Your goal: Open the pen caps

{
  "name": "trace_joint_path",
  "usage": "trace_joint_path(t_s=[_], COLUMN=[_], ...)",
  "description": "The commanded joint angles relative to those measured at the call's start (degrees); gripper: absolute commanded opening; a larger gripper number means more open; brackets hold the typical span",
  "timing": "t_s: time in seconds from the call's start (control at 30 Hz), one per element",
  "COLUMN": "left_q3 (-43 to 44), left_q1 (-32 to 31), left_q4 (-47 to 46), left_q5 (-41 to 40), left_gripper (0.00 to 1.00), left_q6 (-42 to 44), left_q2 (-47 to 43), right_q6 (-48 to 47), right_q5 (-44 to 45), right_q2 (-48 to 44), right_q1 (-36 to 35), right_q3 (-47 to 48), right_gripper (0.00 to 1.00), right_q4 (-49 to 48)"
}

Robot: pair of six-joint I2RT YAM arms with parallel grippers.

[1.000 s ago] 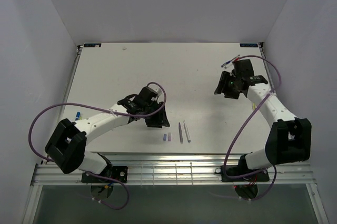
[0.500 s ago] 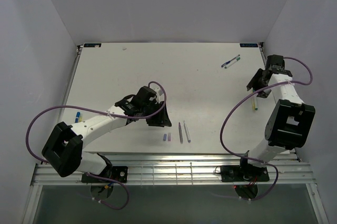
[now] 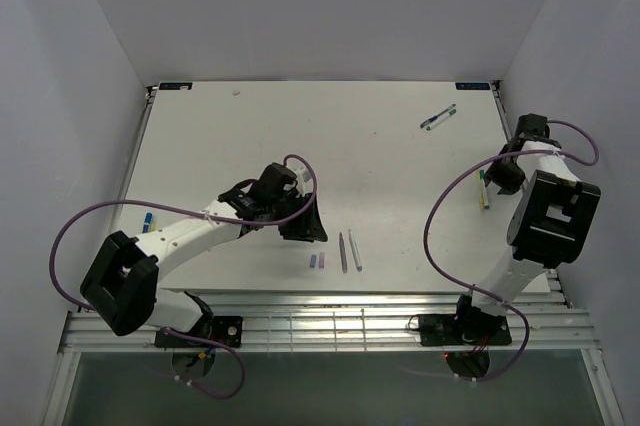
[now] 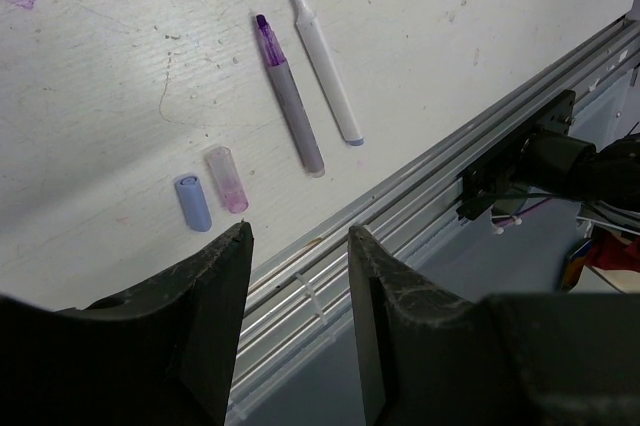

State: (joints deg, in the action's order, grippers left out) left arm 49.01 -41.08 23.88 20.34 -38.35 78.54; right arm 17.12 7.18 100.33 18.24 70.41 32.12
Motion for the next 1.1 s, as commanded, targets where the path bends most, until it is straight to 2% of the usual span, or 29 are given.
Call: trace_joint_path(t_s=[0.0,0.47,1.07], left_q3=[0.73,1.79,1.52], left_q1=[0.39,1.09,2.06], left_q4=[-1.29,-3.05,-3.31], left_q5=[1.11,1.99,2.95], left_gripper=[0.54,0.53,0.53], left_q6=[0.56,-0.68,-0.06], left_q2=[0.55,3.37,4.51], right_q6=[-2.53,-3.85,-4.03], right_q5=[1.08,0.99,-0.85], right_q2=[1.35,5.22,5.05], right_q1=[0.39,0.83,0.92], right_q3=[2.36,4.12,-0.62], right_gripper=[0.45,0.43,0.42], right_q4=[-1.80,-2.15,-5.31])
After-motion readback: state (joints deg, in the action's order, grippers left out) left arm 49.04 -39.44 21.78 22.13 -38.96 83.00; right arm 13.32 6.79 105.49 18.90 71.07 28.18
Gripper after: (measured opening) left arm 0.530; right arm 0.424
